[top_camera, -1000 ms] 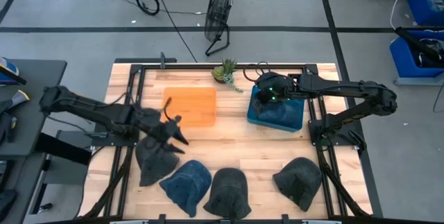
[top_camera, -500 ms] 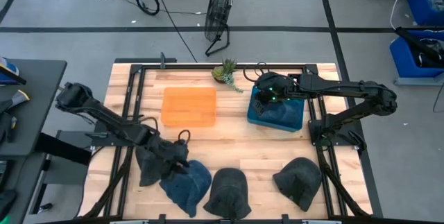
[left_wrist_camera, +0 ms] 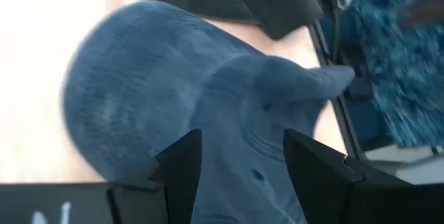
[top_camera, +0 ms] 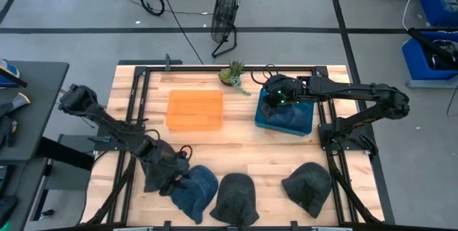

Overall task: Pick & Place hat
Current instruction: Put the blue cap into the blue bin

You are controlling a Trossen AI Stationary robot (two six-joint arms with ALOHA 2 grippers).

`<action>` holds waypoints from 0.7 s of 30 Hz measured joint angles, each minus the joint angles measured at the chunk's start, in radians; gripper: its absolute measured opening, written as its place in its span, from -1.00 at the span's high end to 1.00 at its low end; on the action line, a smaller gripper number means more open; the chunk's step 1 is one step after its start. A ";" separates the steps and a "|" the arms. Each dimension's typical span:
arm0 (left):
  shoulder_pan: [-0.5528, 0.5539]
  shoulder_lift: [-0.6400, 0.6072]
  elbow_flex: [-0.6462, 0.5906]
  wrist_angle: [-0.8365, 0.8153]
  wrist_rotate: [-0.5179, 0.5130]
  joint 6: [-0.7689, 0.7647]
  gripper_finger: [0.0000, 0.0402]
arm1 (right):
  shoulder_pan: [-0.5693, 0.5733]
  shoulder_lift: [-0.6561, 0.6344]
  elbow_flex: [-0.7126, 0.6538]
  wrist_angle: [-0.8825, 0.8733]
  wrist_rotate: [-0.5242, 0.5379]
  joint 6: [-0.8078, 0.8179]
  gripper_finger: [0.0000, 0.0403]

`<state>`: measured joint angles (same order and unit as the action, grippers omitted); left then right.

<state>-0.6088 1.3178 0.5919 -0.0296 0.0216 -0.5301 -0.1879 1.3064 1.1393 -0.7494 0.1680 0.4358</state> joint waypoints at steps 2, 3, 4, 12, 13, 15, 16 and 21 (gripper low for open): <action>-0.011 0.000 0.000 -0.002 -0.003 0.000 -0.04 | 0.000 0.000 0.000 0.000 0.000 0.000 0.47; -0.014 0.001 0.000 -0.006 -0.013 0.001 -0.04 | 0.000 0.000 0.000 0.000 0.000 0.000 0.47; -0.014 0.006 0.000 -0.009 -0.022 0.002 -0.04 | 0.000 0.000 0.000 0.000 0.000 0.000 0.47; -0.001 0.109 0.000 -0.071 -0.047 0.016 -0.04 | 0.000 0.000 0.000 0.000 0.000 0.000 0.47; -0.001 0.119 0.001 -0.066 -0.045 0.026 -0.03 | 0.000 0.000 0.000 0.000 0.000 0.000 0.47; -0.001 0.135 0.003 -0.062 -0.045 0.064 0.01 | 0.000 0.000 0.000 0.000 0.000 0.000 0.47; -0.001 0.138 0.003 -0.062 -0.045 0.083 0.05 | 0.000 0.000 0.000 0.000 0.000 0.000 0.47; 0.005 0.122 0.001 -0.064 -0.044 0.153 0.45 | 0.000 0.000 0.000 0.001 0.000 0.000 0.47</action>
<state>-0.6037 1.4399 0.5931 -0.0932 -0.0222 -0.3767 -0.1880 1.3064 1.1389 -0.7486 0.1680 0.4358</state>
